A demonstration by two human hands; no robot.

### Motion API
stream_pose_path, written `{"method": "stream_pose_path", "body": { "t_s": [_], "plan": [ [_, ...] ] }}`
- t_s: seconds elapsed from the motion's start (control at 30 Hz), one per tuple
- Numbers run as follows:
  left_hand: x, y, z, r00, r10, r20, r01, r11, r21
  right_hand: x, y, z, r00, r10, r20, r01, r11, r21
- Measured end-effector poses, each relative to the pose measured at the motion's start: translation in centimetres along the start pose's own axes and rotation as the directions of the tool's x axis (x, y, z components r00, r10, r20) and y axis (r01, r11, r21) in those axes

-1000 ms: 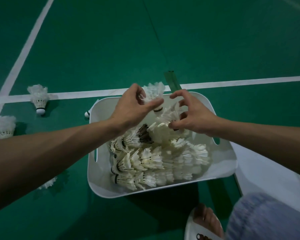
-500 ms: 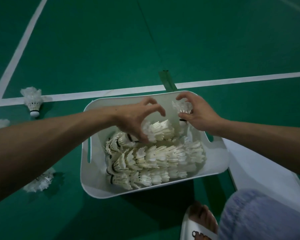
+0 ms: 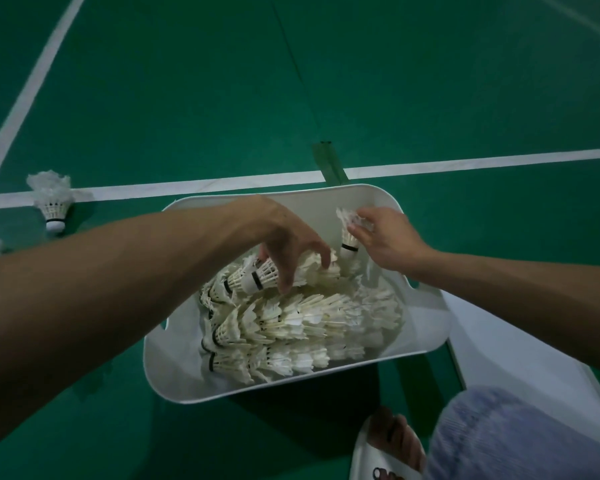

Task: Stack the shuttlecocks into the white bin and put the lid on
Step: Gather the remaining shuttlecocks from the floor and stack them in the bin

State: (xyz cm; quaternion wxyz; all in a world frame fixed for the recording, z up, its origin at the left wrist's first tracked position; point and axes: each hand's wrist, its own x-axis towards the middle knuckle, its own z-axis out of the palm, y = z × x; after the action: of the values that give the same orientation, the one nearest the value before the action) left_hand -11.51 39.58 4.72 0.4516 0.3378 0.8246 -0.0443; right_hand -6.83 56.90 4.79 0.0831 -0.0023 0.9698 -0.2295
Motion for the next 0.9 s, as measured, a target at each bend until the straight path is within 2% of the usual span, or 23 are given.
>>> {"method": "stream_pose_path", "body": {
  "t_s": [0.13,0.23,0.33,0.4,0.47,0.53,0.6,0.7,0.8,0.9],
  "plan": [
    [-0.9,-0.3,-0.1,0.997,0.004,-0.073,0.001,0.997,0.075,-0.4,-0.1,0.4,0.997,0.071,0.035,-0.074,0.994,0.082],
    [-1.8,-0.2,0.0,0.995,0.018,-0.093,-0.009,0.996,0.092,-0.6,0.0,1.4,0.979,0.197,0.053,-0.204,0.953,0.226],
    [-2.6,0.0,0.0,0.992,0.045,-0.115,-0.039,0.998,0.051,-0.9,0.1,2.5,0.919,0.367,0.141,-0.389,0.798,0.461],
    [-3.8,-0.2,-0.1,0.981,0.040,-0.189,-0.045,0.999,-0.022,-1.1,-0.1,2.8,0.877,0.440,0.193,-0.473,0.723,0.503],
    [-5.6,-0.7,-0.3,0.966,0.007,-0.259,-0.043,0.990,-0.136,-1.0,-0.3,3.0,0.872,0.448,0.199,-0.483,0.720,0.498],
    [-7.2,-1.7,-0.4,0.976,-0.048,-0.214,-0.013,0.962,-0.273,-0.9,-0.5,2.8,0.891,0.414,0.186,-0.451,0.760,0.468],
    [-8.0,-2.5,0.4,0.993,-0.094,-0.069,0.065,0.938,-0.341,-1.0,-0.7,2.6,0.908,0.372,0.192,-0.418,0.797,0.436],
    [-7.4,-3.2,3.2,0.984,-0.143,0.109,0.168,0.946,-0.277,-1.2,-1.2,2.9,0.899,0.352,0.259,-0.436,0.771,0.464],
    [-5.9,-3.6,5.3,0.979,-0.172,0.105,0.191,0.959,-0.212,-1.3,-1.6,3.3,0.864,0.383,0.327,-0.503,0.701,0.507],
    [-5.0,-4.0,5.9,0.984,-0.166,0.065,0.175,0.971,-0.164,-0.8,-1.7,3.4,0.844,0.410,0.345,-0.535,0.685,0.495]
  ]
}}
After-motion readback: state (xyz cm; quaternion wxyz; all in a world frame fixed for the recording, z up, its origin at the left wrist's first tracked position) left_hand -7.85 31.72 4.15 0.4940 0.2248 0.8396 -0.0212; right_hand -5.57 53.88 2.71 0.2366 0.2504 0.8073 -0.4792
